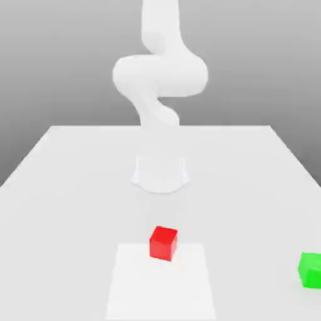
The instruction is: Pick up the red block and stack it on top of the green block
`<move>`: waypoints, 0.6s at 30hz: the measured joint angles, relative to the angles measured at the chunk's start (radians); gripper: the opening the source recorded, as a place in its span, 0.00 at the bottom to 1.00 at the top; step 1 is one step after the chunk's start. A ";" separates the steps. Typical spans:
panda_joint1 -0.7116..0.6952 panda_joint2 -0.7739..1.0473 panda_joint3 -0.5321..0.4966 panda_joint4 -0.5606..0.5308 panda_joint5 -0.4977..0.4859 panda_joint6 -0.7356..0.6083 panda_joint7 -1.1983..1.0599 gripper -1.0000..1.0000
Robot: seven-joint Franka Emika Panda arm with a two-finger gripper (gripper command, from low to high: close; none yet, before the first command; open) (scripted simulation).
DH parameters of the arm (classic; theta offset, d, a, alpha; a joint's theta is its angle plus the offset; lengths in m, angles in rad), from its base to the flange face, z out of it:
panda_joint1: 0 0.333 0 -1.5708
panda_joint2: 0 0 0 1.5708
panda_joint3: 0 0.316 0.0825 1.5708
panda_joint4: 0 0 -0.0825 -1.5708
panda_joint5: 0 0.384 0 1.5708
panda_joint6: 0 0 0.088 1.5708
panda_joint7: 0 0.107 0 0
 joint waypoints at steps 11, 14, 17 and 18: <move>-0.025 0.323 0.043 -0.350 0.034 0.261 0.143 0.50; -0.034 0.424 0.061 -0.455 0.035 0.340 0.195 0.50; -0.045 0.579 0.078 -0.544 0.023 0.459 0.255 0.50; -0.047 0.653 0.077 -0.556 0.008 0.515 0.277 0.50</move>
